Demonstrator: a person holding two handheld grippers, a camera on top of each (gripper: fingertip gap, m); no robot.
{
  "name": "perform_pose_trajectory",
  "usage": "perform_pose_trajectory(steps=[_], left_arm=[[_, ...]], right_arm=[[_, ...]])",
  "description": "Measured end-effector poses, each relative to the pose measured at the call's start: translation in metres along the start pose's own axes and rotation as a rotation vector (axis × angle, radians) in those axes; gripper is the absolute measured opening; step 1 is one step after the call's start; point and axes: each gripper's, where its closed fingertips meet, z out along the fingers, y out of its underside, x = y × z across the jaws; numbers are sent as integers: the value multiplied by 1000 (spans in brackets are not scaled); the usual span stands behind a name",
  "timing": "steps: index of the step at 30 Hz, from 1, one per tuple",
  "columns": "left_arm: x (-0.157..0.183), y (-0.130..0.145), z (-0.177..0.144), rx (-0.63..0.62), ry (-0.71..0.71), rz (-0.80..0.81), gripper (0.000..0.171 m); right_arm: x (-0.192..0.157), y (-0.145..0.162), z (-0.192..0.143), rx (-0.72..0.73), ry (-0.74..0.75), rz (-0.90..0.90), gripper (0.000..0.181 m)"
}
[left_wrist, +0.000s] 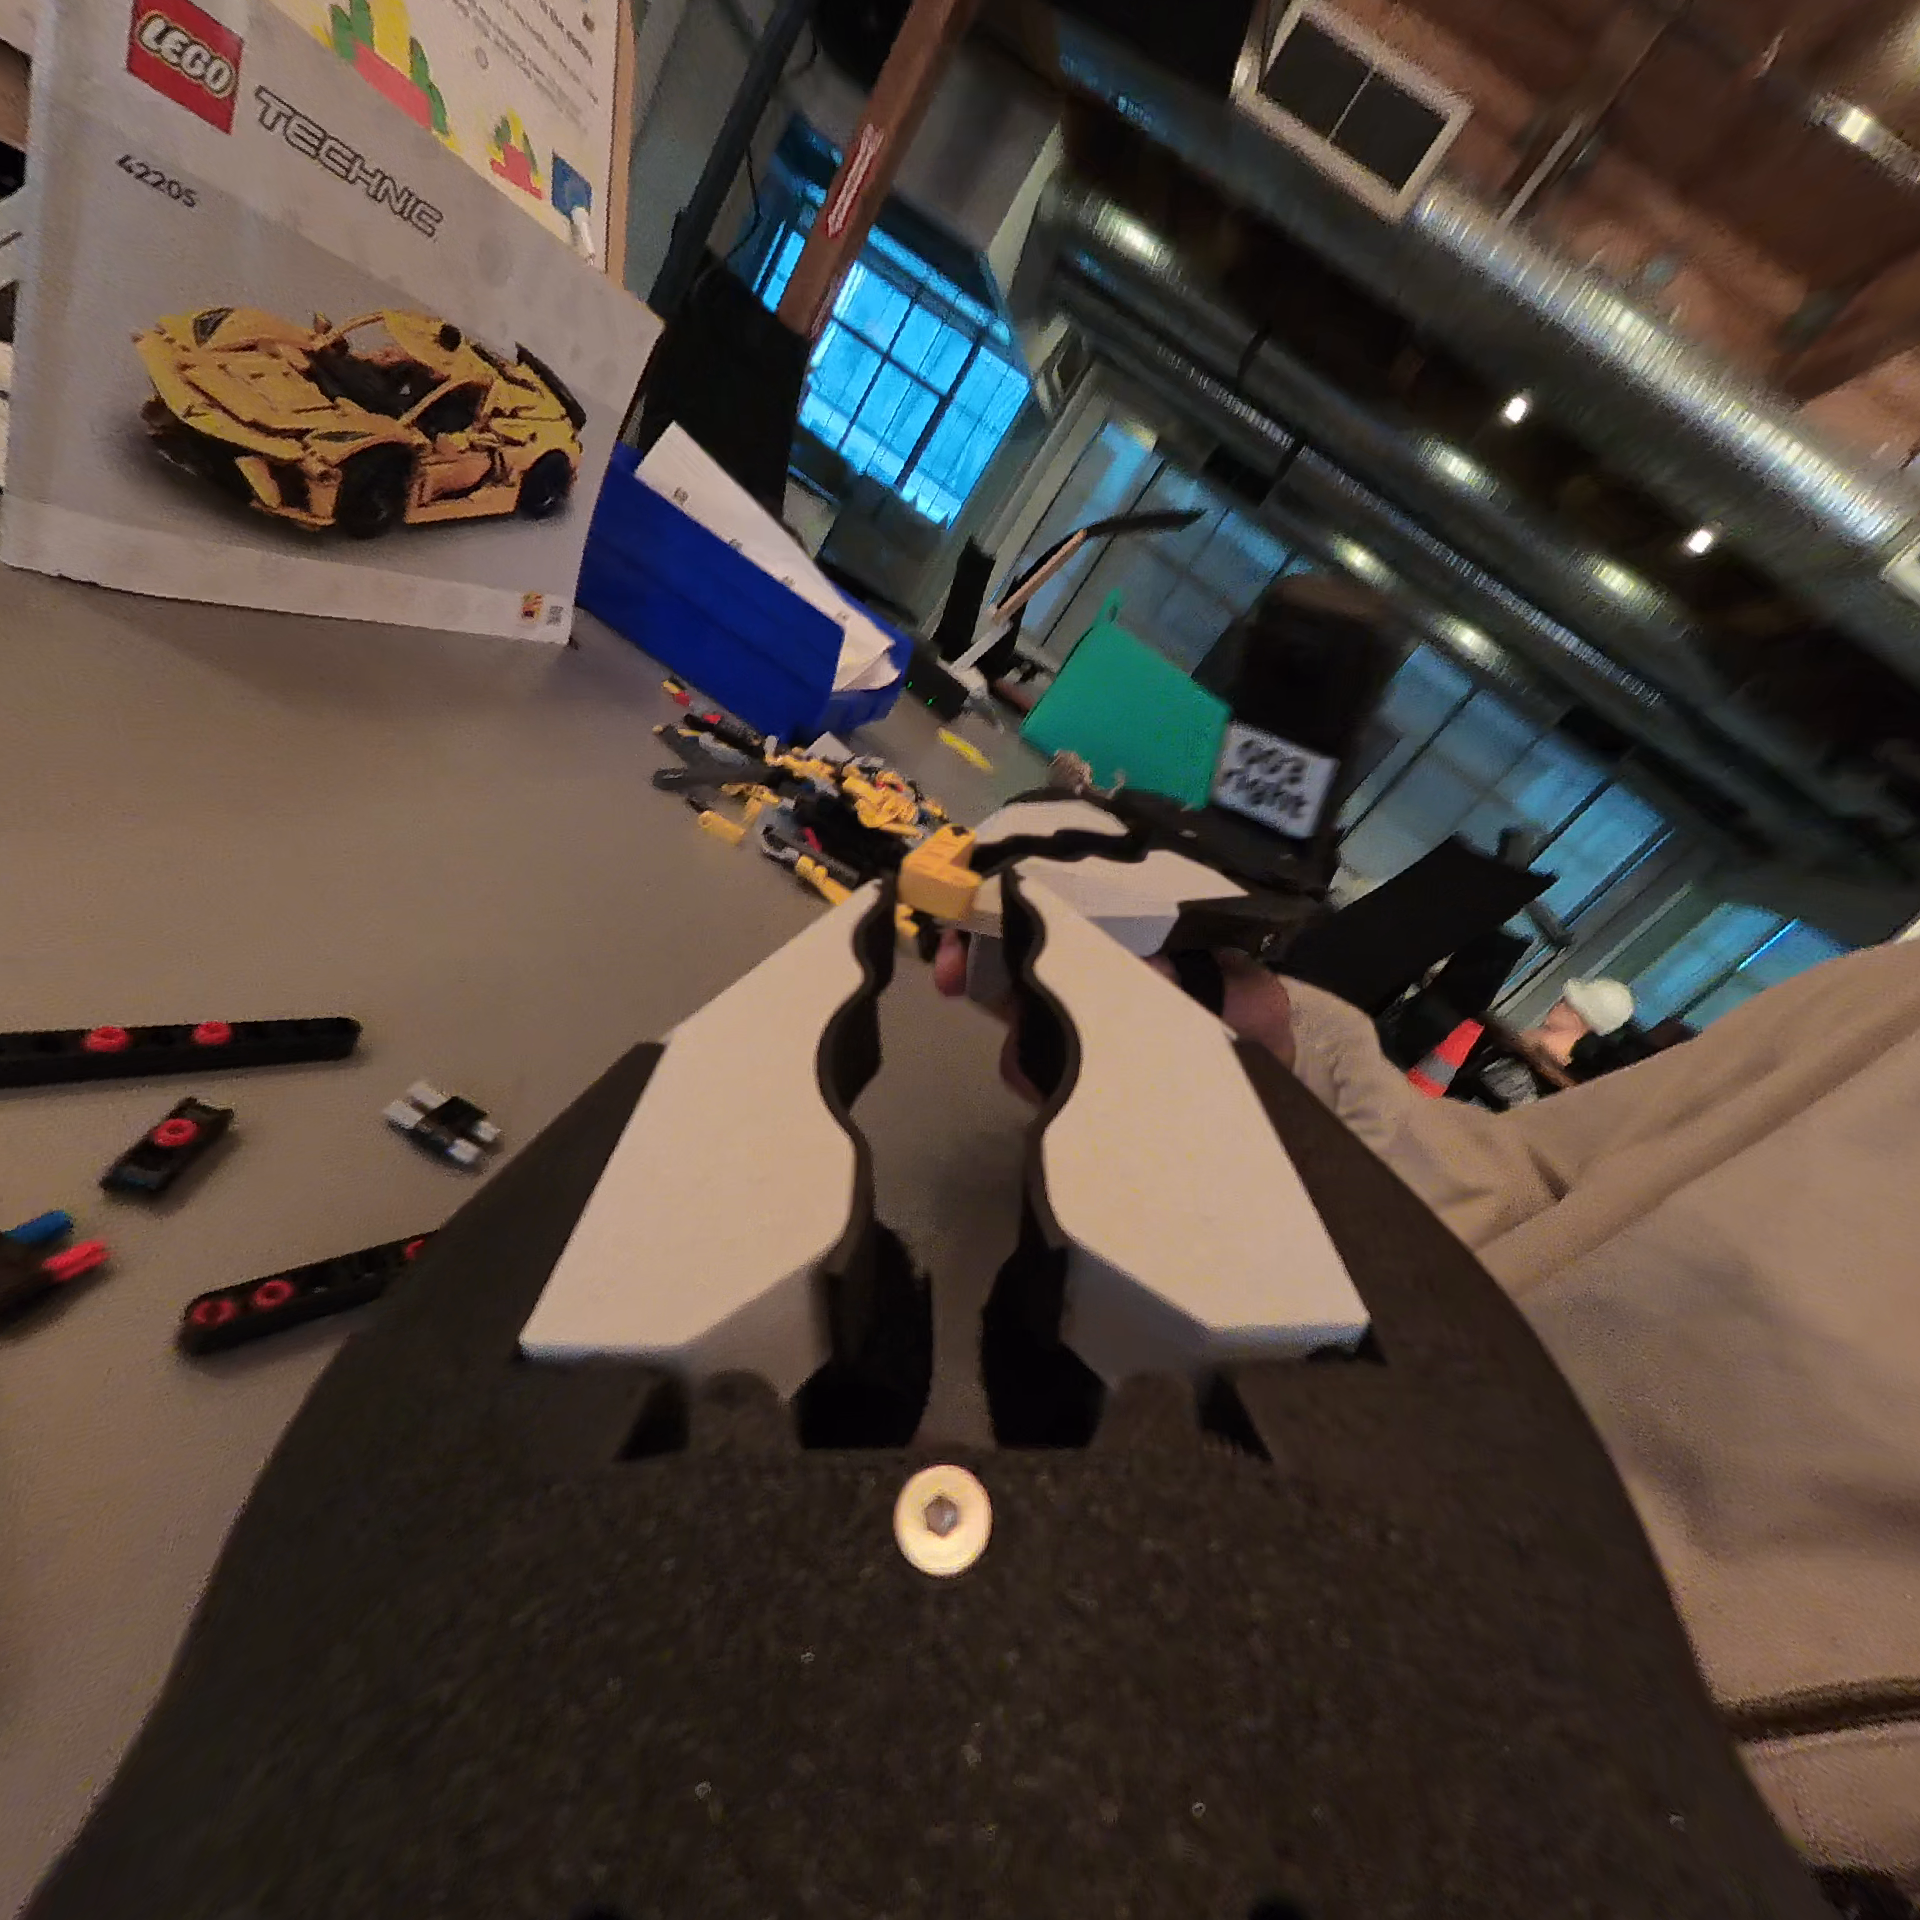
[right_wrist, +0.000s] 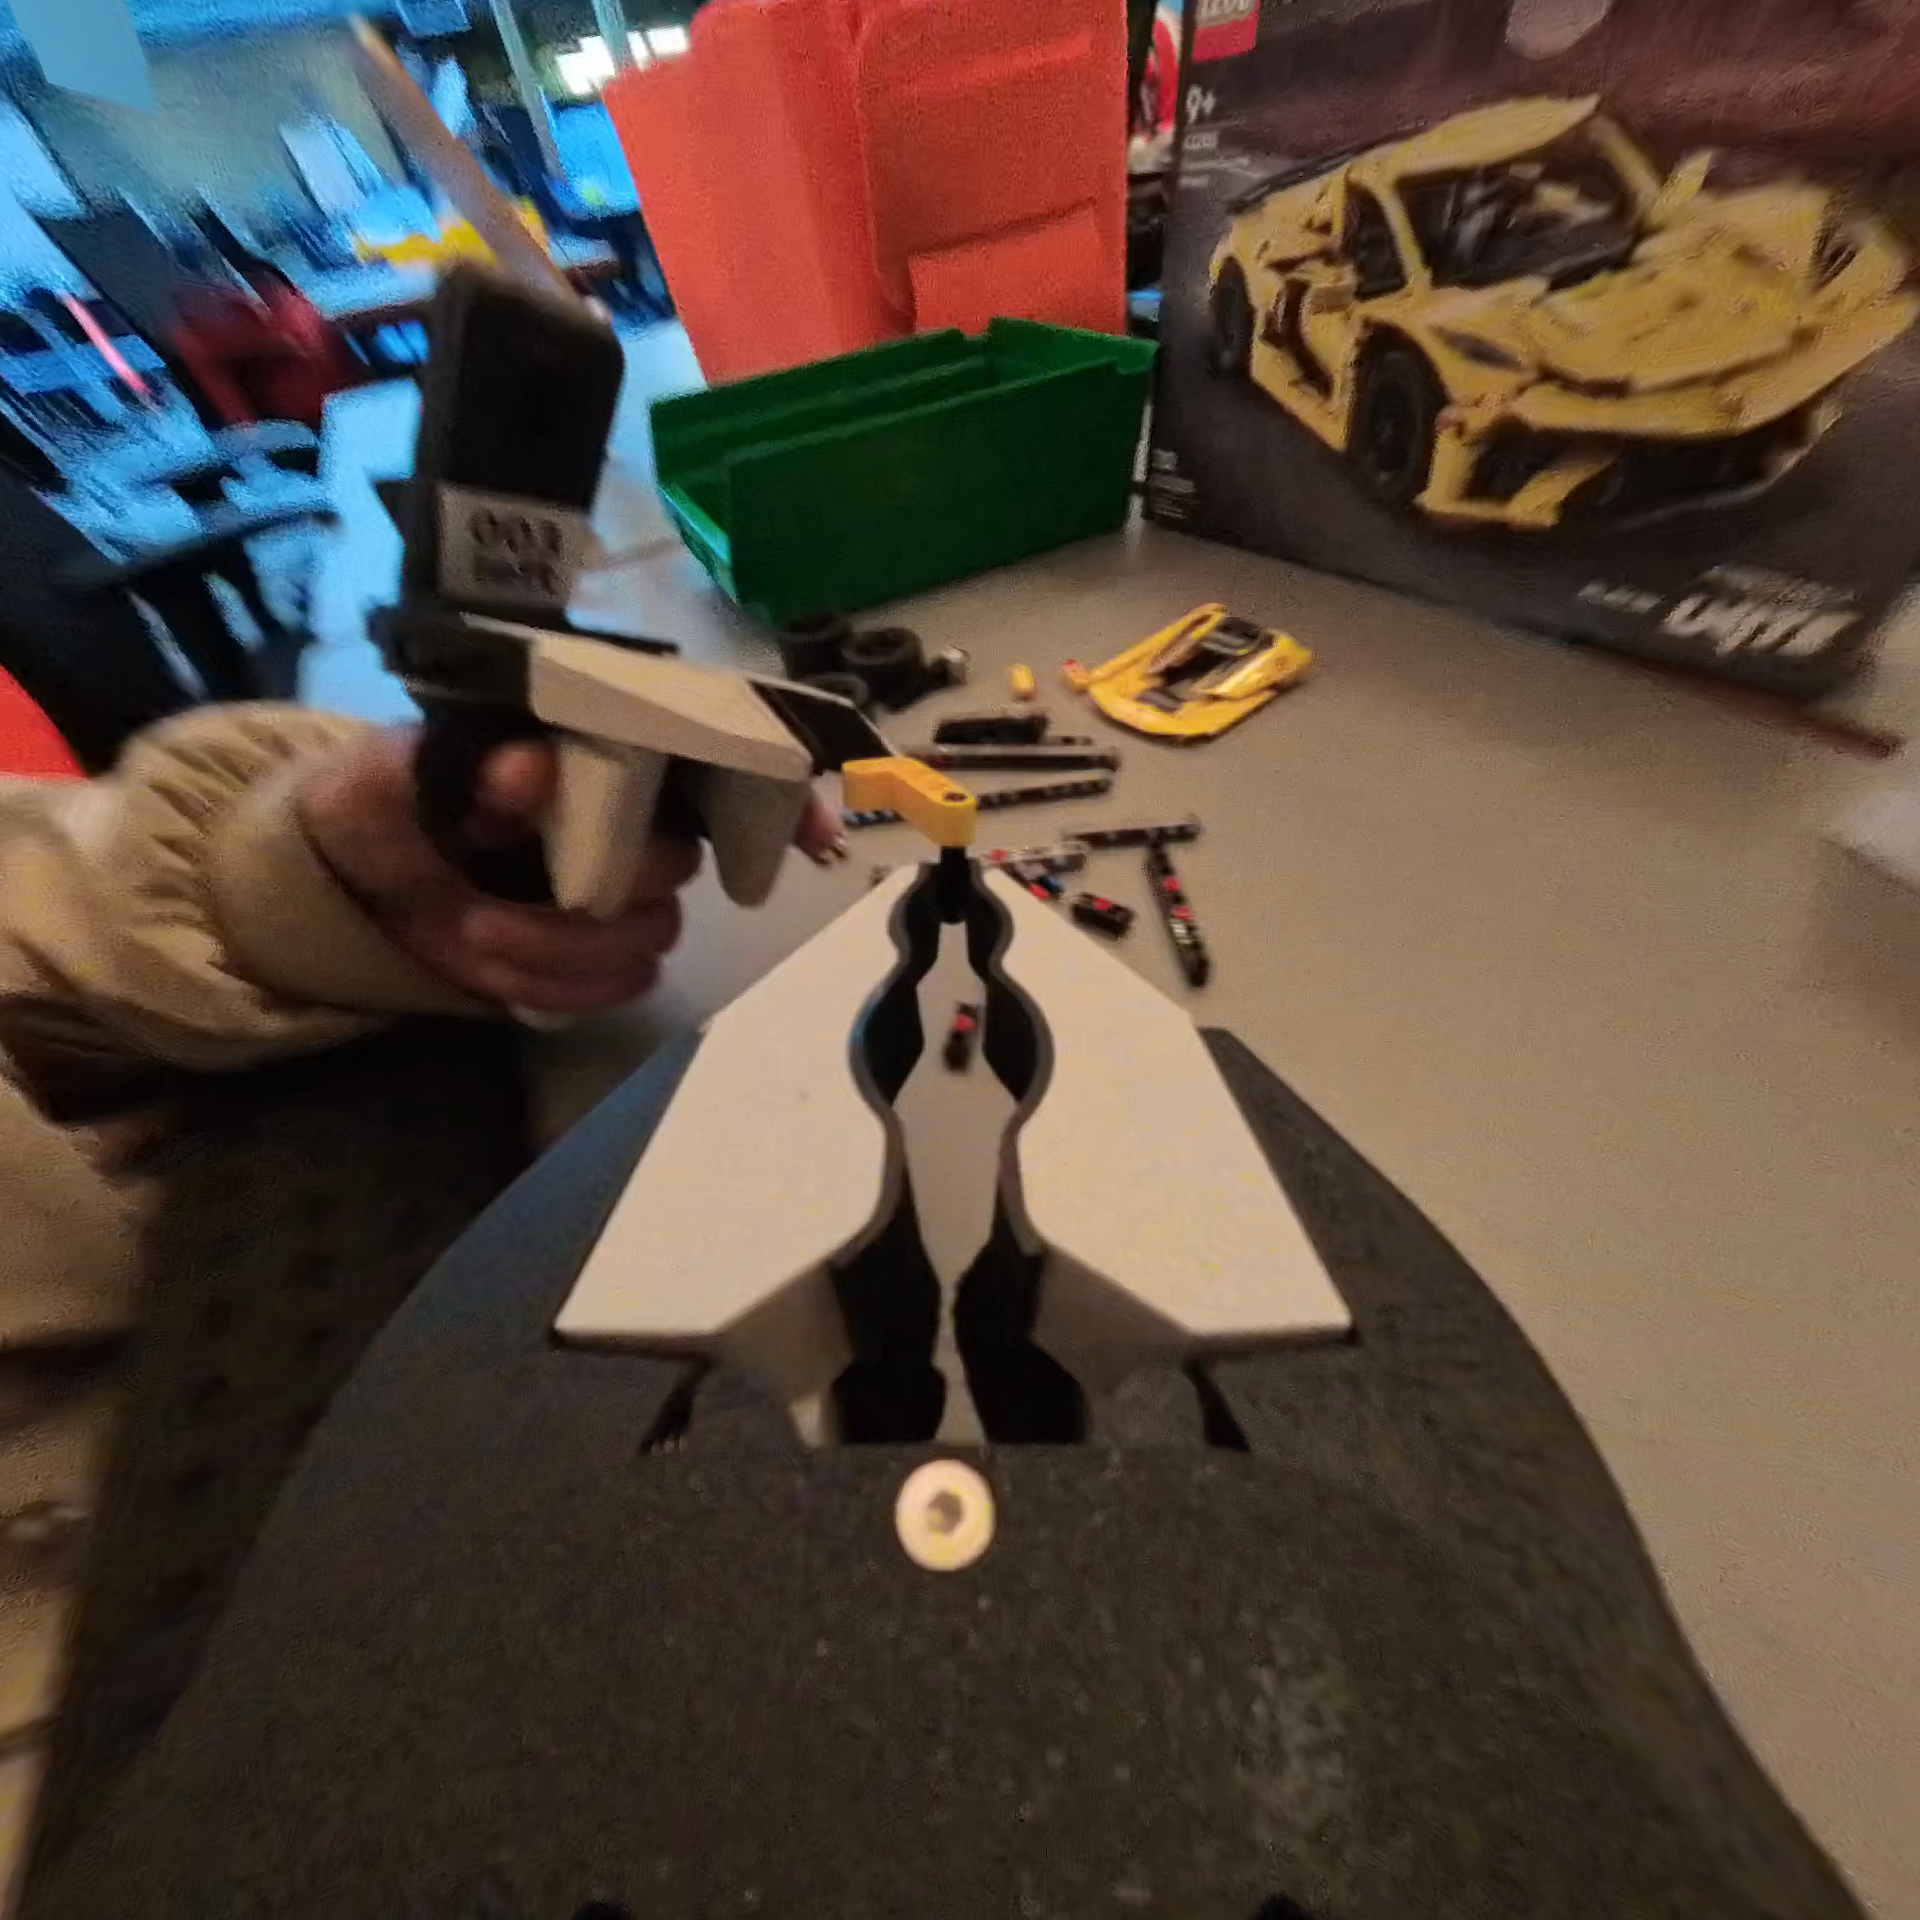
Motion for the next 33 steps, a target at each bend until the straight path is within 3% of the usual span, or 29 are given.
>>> perform_pose_trajectory(steps=[2, 4, 6, 9, 13, 22, 27, 33], left_arm=[[1, 3, 1, -27, 8, 9, 24], [3, 6, 2, -54, 15, 42, 24], [8, 13, 3, -112, 24, 141, 23], [20, 48, 3, -306, 84, 340, 20], [23, 67, 7, -380, 86, 437, 20], [34, 71, 8, -382, 117, 509, 7], [49, 50, 8, -286, 139, 501, 6], [53, 49, 9, -266, 114, 587, 6]], right_arm=[[2, 3, -4, -55, 86, -280, 4], [-1, 7, -7, -103, 89, -426, 4], [-12, 13, -10, -125, 0, -461, 4], [-24, 29, -19, -214, -136, -492, 4], [-32, 43, -31, -329, -213, -510, 4], [-43, 47, -32, -388, -249, -509, 5], [-53, 21, -39, -200, -407, -226, 4], [-52, 24, -43, -343, -343, -278, 5]])
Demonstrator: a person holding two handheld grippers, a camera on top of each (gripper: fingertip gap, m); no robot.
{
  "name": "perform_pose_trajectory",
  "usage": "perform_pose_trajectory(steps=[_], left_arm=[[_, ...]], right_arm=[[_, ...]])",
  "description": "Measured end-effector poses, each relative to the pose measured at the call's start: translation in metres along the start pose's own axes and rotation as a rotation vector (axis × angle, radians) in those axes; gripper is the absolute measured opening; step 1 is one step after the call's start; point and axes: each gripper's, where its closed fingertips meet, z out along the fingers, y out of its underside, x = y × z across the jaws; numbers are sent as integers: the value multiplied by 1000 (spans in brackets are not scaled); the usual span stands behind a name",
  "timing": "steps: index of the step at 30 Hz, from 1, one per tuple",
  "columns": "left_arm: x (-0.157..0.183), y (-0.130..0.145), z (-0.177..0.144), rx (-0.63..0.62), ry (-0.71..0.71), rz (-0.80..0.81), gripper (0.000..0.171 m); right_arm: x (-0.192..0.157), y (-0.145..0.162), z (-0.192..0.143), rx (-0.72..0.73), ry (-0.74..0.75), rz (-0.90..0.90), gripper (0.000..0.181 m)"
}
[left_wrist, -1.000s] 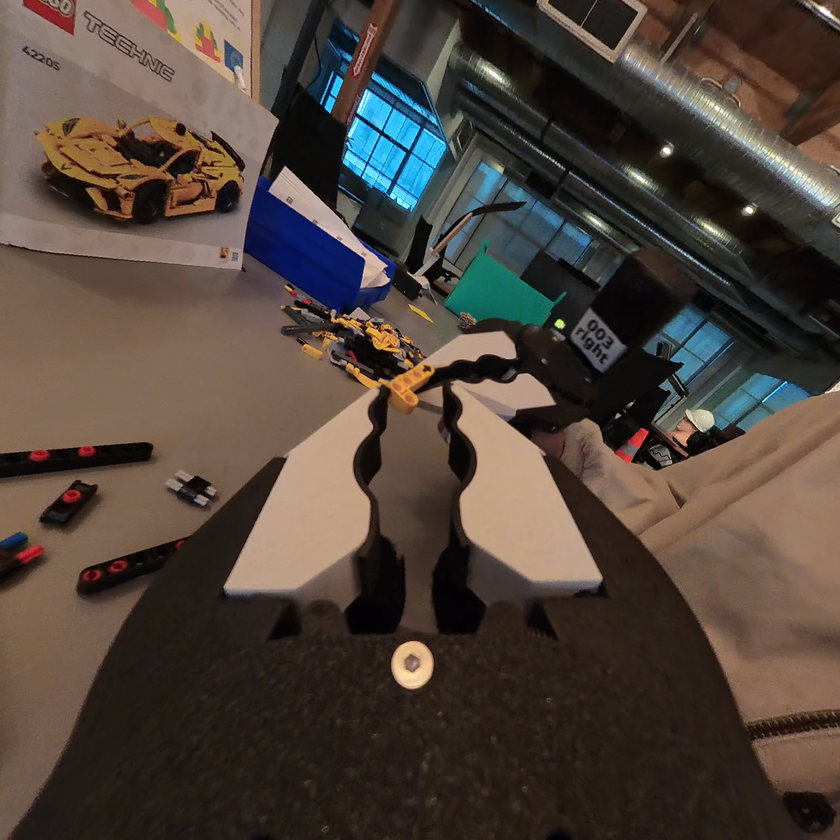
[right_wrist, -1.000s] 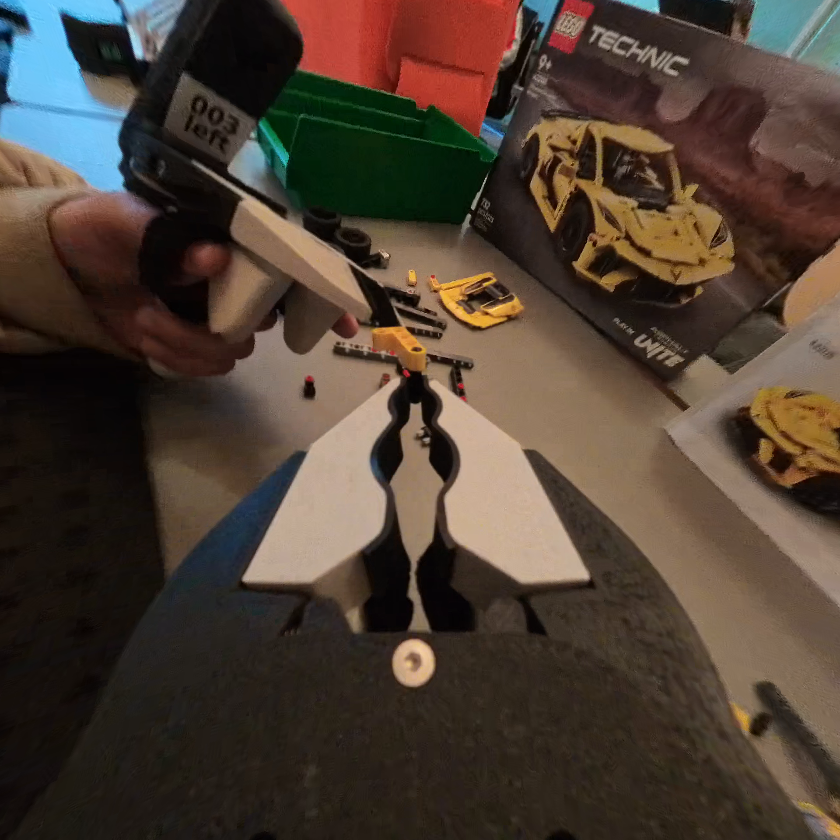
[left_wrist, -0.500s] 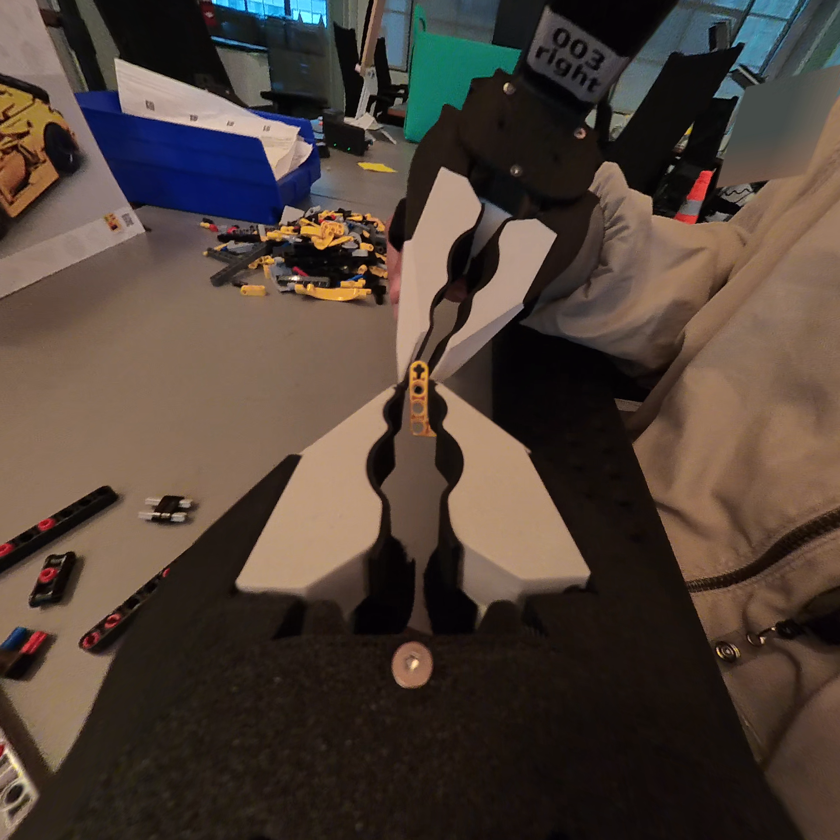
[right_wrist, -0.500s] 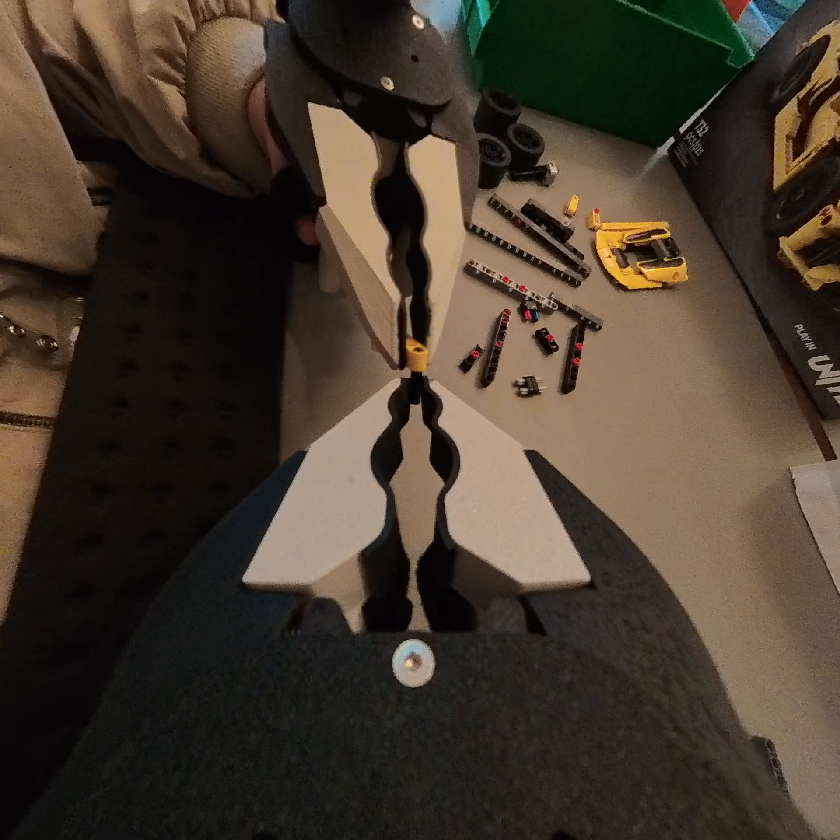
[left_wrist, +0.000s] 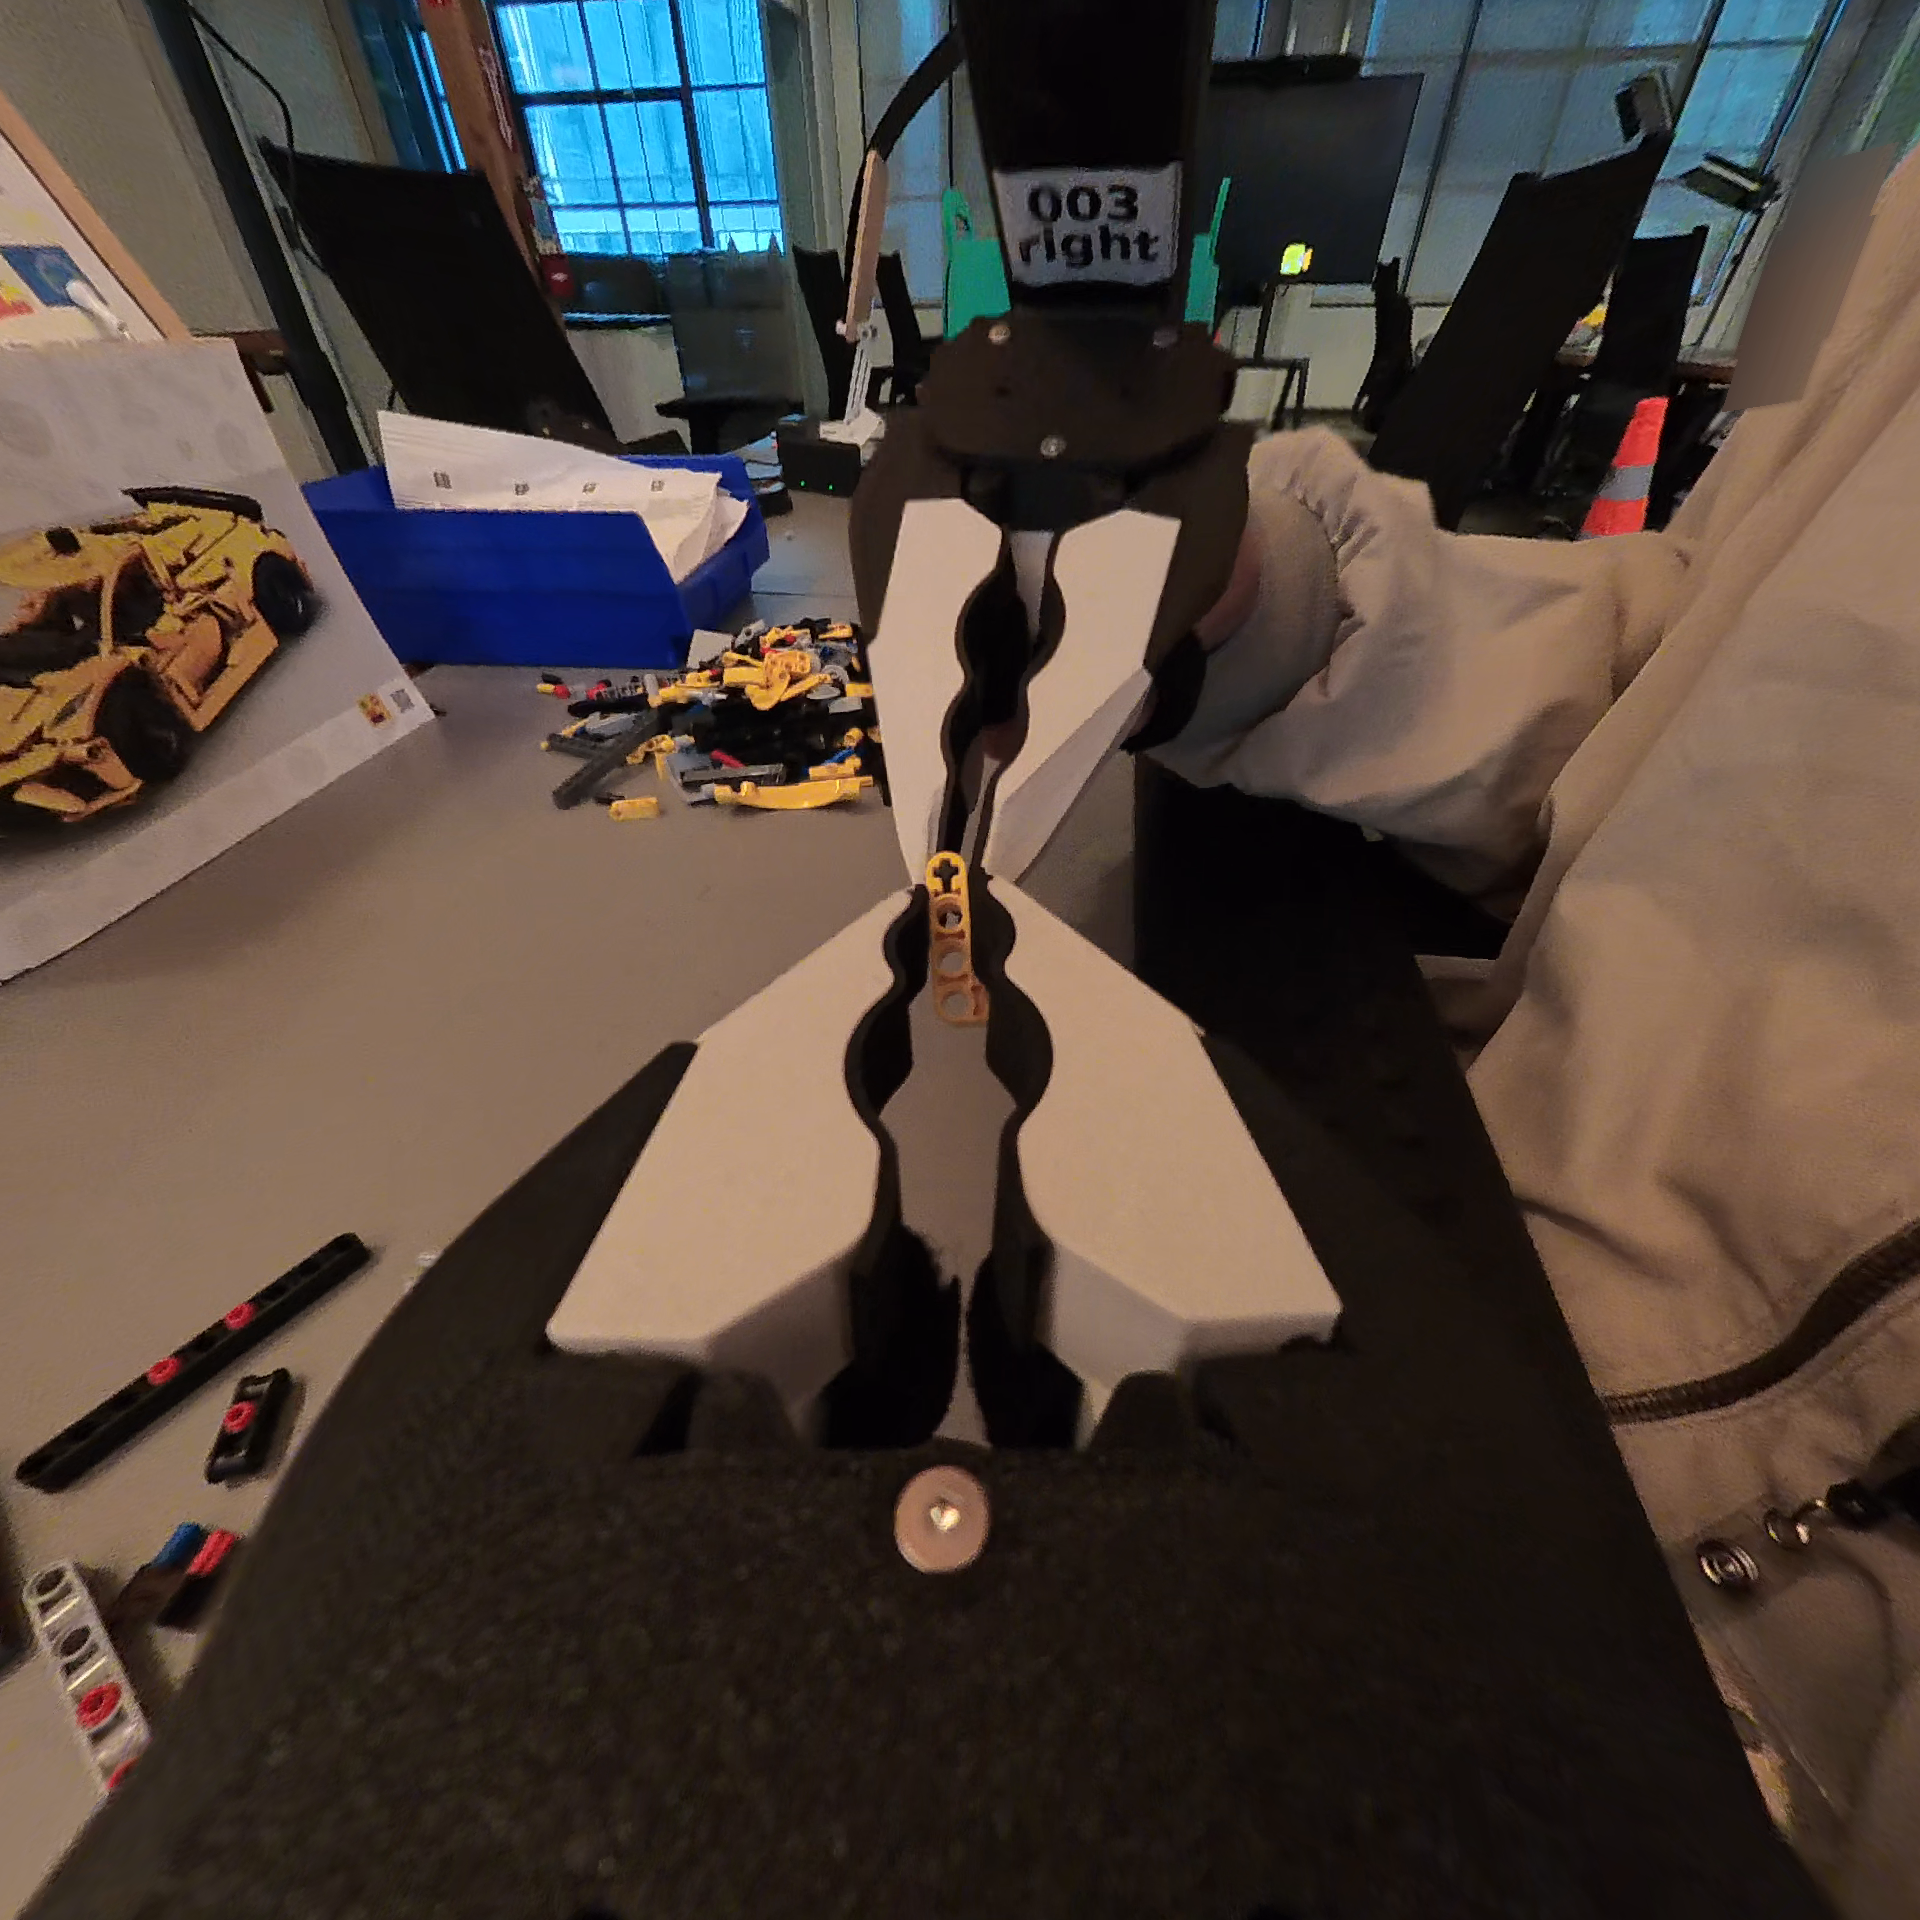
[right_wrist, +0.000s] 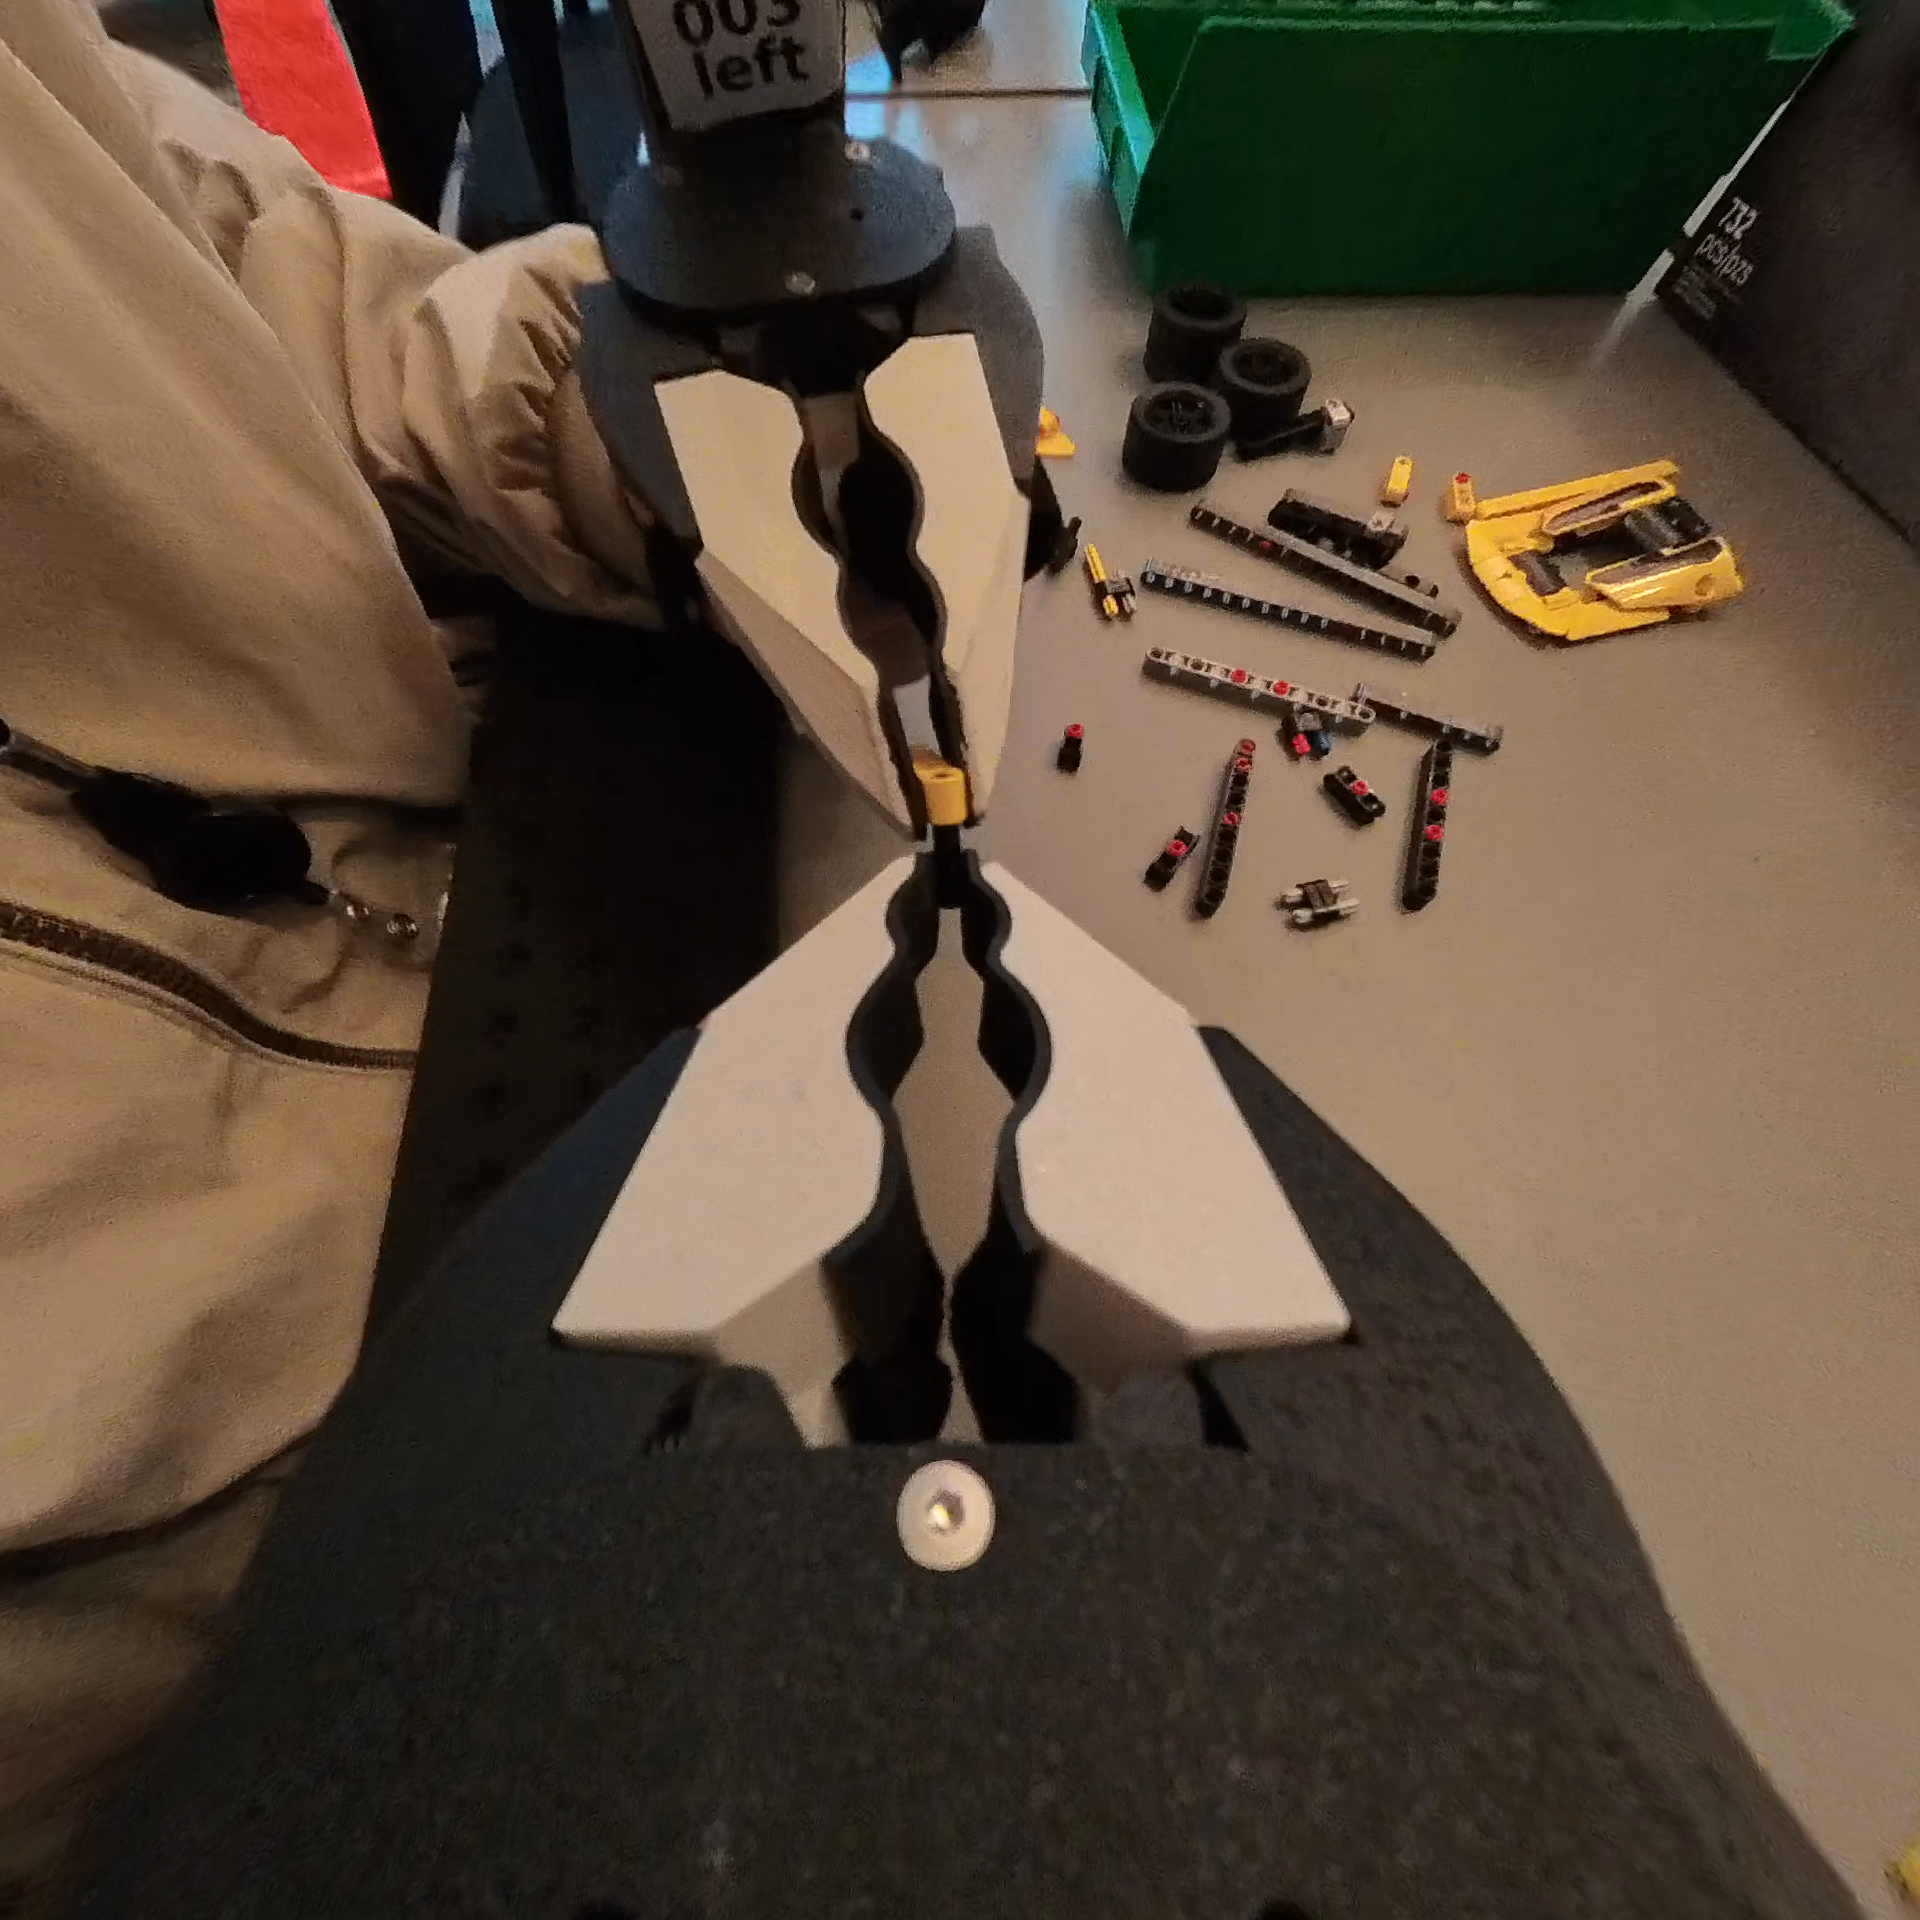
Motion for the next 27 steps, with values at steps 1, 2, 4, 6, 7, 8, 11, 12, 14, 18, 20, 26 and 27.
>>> perform_pose_trajectory(steps=[1, 2, 4, 6, 7, 8, 11, 12, 14, 18, 20, 26, 27], left_arm=[[1, 0, 1, -1, -4, 11, 6], [1, -2, 0, 9, -12, 20, 6], [-15, -42, -31, 283, -58, -41, 7], [-37, -42, -52, 351, -61, -183, 7], [-41, -38, -51, 328, -86, -160, 7], [-40, -33, -44, 280, -113, -115, 7], [-42, -12, -19, 129, -168, -81, 7], [-43, -8, -16, 115, -158, -109, 7], [-48, -1, -13, 100, -140, -213, 7], [-65, 3, -20, 147, -144, -413, 7], [-67, -5, -26, 224, -98, -518, 7], [-62, -14, -25, 335, 77, -774, 7], [-60, -14, -24, 341, 101, -805, 7]], right_arm=[[0, 0, -1, -15, 2, 3, 5], [-2, 3, -2, -35, -9, 10, 5], [27, 73, -14, -395, 128, 15, 4], [30, 87, -34, -298, 85, 171, 4], [45, 84, -52, -254, 175, 171, 4], [67, 83, -76, -248, 303, 172, 4], [144, 116, -168, -278, 758, 273, 5], [158, 143, -194, -343, 862, 352, 5], [172, 184, -224, -401, 977, 451, 13], [172, 207, -233, -478, 994, 399, 47], [171, 191, -232, -459, 1010, 299, 45], [103, 34, -82, 74, 563, -67, 59], [85, 9, -57, 164, 499, -113, 60]])
